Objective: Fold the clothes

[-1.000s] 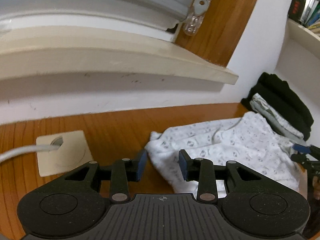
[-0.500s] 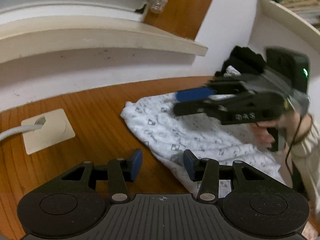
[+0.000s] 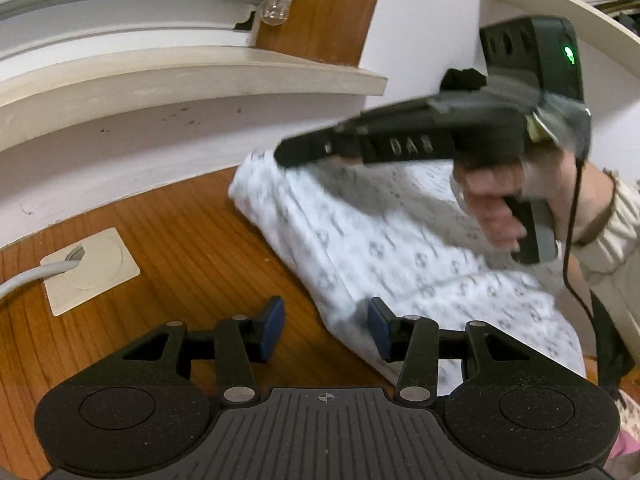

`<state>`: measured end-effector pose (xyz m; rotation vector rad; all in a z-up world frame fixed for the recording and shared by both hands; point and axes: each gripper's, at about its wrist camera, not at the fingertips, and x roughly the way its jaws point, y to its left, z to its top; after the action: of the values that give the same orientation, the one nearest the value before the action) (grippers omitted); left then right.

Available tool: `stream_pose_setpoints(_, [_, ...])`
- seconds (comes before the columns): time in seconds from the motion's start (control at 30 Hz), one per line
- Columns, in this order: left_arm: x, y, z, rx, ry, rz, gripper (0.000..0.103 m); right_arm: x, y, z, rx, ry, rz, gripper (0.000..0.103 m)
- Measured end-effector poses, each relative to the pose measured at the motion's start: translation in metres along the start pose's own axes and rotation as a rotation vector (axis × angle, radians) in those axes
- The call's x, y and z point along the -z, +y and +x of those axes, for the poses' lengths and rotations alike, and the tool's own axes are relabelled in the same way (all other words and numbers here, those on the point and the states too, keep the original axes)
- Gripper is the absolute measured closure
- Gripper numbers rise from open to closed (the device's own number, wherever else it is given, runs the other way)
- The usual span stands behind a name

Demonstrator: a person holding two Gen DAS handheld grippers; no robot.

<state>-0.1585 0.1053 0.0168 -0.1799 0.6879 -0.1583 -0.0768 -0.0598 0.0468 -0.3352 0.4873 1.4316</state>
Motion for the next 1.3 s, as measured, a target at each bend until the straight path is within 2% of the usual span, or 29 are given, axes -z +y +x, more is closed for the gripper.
stream_pose_setpoints(0.07, [0.001,0.0,-0.002,0.008,0.002,0.006,0.053,-0.002,-0.002,-0.001,0.041,-0.006,0.0,0.1])
stream_pose_setpoints(0.13, [0.003,0.0,-0.004,0.01,0.001,0.017,0.053,-0.003,-0.005,0.005,0.002,0.043,0.015,0.097])
stream_pose_setpoints(0.23, [0.004,-0.001,-0.006,0.011,0.001,0.031,0.053,-0.006,-0.01,0.008,-0.012,0.039,0.013,0.076])
stream_pose_setpoints(0.27, [0.004,-0.001,-0.007,0.012,0.002,0.035,0.053,-0.007,-0.013,0.01,-0.007,0.034,0.027,0.066])
stream_pose_setpoints(0.3, [0.005,-0.001,-0.007,0.014,0.002,0.037,0.053,-0.009,-0.019,0.013,0.0,0.033,0.045,0.065])
stream_pose_setpoints(0.37, [0.005,-0.002,-0.009,0.021,0.008,0.047,0.053,-0.01,-0.027,0.02,0.001,0.052,0.061,0.065])
stream_pose_setpoints(0.47, [0.007,-0.003,-0.01,0.036,0.017,0.065,0.053,-0.005,-0.028,0.035,-0.041,0.139,0.016,0.066])
stream_pose_setpoints(0.77, [0.011,-0.005,-0.014,0.046,0.014,0.084,0.052,0.001,-0.008,0.048,-0.108,0.189,-0.046,0.067])
stream_pose_setpoints(0.83, [0.012,-0.006,-0.014,0.05,0.014,0.091,0.052,-0.001,-0.007,0.052,-0.121,0.202,-0.037,0.094])
stream_pose_setpoints(0.93, [0.015,-0.009,-0.016,0.06,0.016,0.106,0.053,-0.006,-0.005,0.044,-0.072,0.122,-0.054,0.098])
stream_pose_setpoints(1.0, [0.017,-0.011,-0.018,0.066,0.016,0.115,0.053,-0.011,-0.005,0.031,0.037,-0.001,-0.05,0.1])
stream_pose_setpoints(1.07, [0.019,-0.013,-0.019,0.071,0.015,0.12,0.055,-0.016,-0.006,0.024,0.133,-0.079,-0.048,0.1])
stream_pose_setpoints(1.2, [0.022,-0.011,-0.022,0.09,0.011,0.115,0.054,-0.017,-0.003,0.032,0.121,-0.033,-0.079,0.098])
stream_pose_setpoints(1.3, [0.02,-0.006,-0.023,0.103,0.005,0.053,0.061,-0.016,0.003,0.03,0.125,-0.025,-0.086,0.097])
